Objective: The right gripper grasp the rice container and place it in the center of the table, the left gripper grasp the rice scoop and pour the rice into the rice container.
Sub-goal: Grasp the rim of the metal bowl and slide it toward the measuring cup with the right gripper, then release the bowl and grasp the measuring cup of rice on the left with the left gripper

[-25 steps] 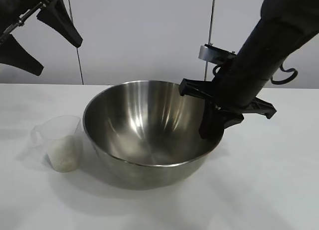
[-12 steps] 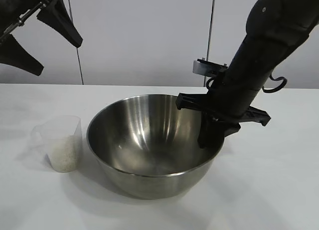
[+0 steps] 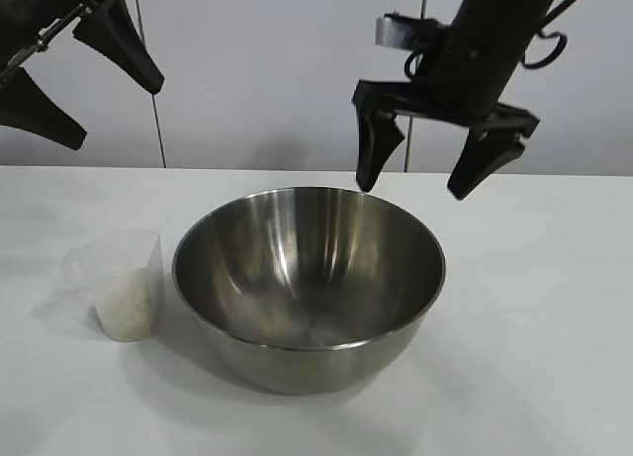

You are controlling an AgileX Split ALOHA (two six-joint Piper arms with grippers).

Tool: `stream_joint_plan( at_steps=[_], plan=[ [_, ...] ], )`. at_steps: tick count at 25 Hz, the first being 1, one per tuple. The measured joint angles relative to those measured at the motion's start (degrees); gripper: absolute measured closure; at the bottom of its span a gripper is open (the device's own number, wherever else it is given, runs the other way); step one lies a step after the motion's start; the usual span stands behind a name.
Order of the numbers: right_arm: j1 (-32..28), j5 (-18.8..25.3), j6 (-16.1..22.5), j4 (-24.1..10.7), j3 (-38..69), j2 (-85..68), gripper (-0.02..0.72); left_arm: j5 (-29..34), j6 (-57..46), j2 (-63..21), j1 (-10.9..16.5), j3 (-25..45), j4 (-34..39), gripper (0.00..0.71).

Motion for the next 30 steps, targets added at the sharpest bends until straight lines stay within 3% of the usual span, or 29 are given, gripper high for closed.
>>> stream_joint_plan(
  at_steps=[4, 6, 11, 16, 25, 30],
  plan=[
    [-7.5, 5.8, -0.2, -4.6, -3.8, -0.9, 0.015, 0.0, 0.0, 0.0, 0.0, 0.0, 0.0, 0.045],
    [-11.7, 7.4, -0.5, -5.3, -4.0, -1.9, 0.032, 0.0, 0.0, 0.0, 0.0, 0.0, 0.0, 0.045],
    [-20.0, 7.6, -0.6, -3.2, -0.6, -7.6, 0.042, 0.0, 0.0, 0.0, 0.0, 0.0, 0.0, 0.045],
    [-21.7, 7.7, -0.8, -2.0, 7.8, -19.7, 0.042, -0.1, 0.0, 0.0, 0.0, 0.0, 0.0, 0.045],
    [-21.7, -0.3, -0.9, -0.4, 31.0, -53.7, 0.042, -0.3, 0.0, 0.0, 0.0, 0.0, 0.0, 0.045],
    [-21.6, -3.2, 0.1, -4.1, 47.1, -76.0, 0.042, -0.3, 0.0, 0.0, 0.0, 0.0, 0.0, 0.045]
  ],
)
